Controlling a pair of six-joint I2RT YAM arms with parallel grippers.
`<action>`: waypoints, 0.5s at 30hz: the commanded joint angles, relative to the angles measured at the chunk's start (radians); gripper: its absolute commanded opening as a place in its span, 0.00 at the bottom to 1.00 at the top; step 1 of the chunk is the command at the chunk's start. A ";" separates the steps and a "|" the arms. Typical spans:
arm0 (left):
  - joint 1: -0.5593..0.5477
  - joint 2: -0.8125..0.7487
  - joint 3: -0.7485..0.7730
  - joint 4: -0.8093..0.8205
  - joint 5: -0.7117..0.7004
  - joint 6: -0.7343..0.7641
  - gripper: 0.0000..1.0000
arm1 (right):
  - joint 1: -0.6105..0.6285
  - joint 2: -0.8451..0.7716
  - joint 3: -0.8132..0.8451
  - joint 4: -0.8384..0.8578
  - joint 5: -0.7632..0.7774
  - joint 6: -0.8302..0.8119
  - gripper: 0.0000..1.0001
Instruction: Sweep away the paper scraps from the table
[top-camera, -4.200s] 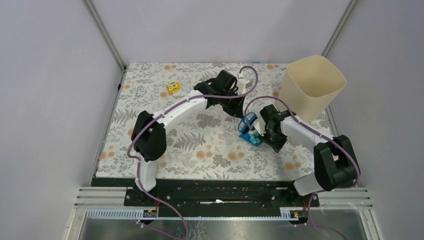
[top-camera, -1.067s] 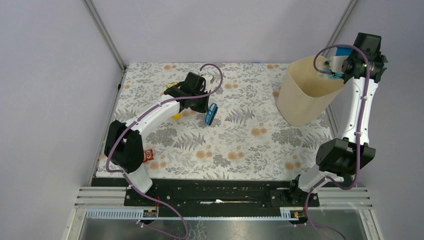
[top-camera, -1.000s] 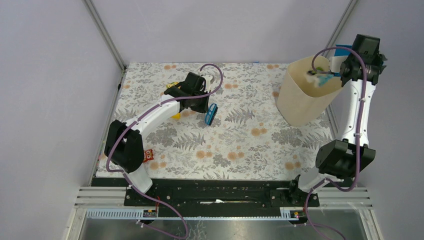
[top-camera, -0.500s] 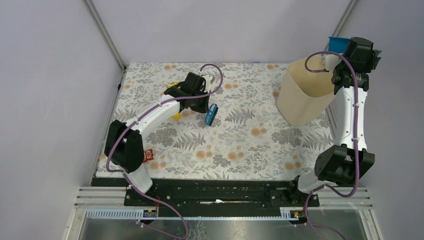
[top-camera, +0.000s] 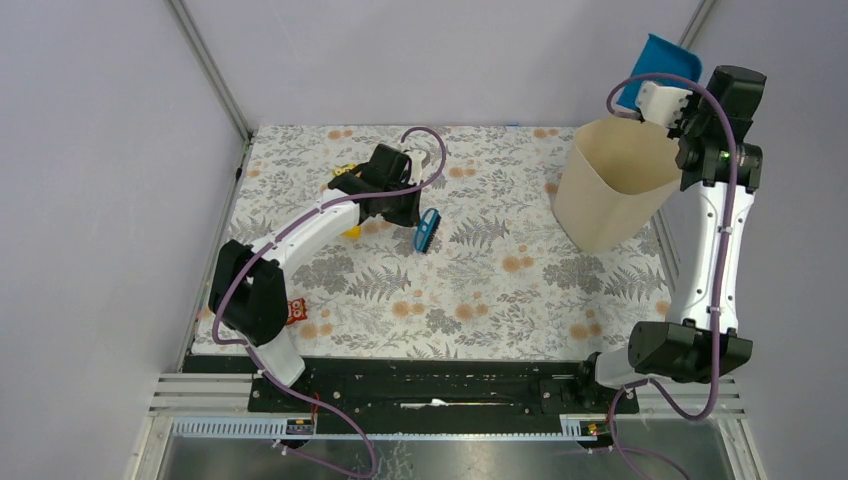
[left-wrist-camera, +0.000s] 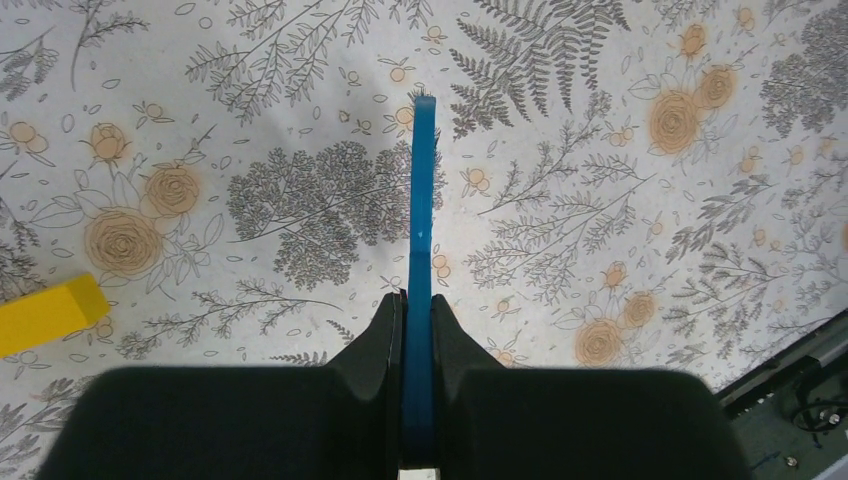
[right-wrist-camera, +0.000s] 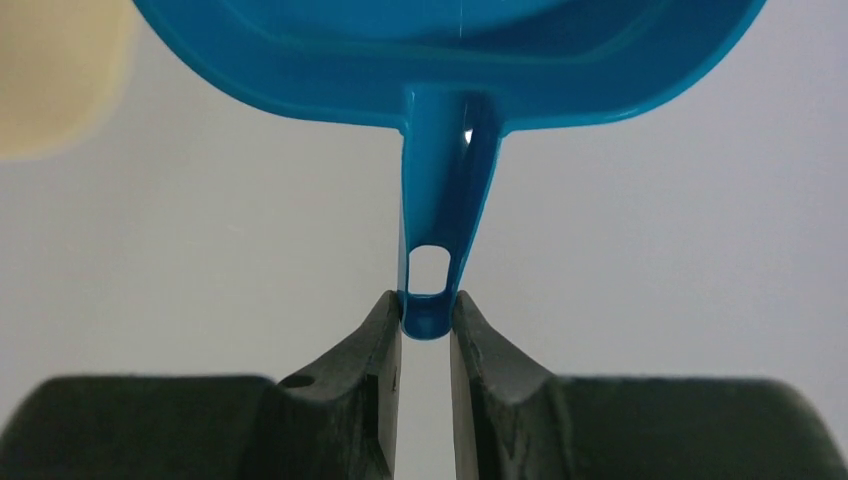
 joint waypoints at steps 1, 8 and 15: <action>0.006 -0.042 0.057 0.047 0.065 -0.043 0.00 | 0.049 -0.066 0.150 -0.332 -0.260 0.389 0.00; 0.006 -0.144 0.112 0.032 0.020 -0.113 0.03 | 0.191 -0.193 -0.137 -0.678 -0.600 0.578 0.04; 0.012 -0.300 -0.050 0.067 0.043 -0.248 0.04 | 0.411 -0.343 -0.680 -0.510 -0.505 0.694 0.06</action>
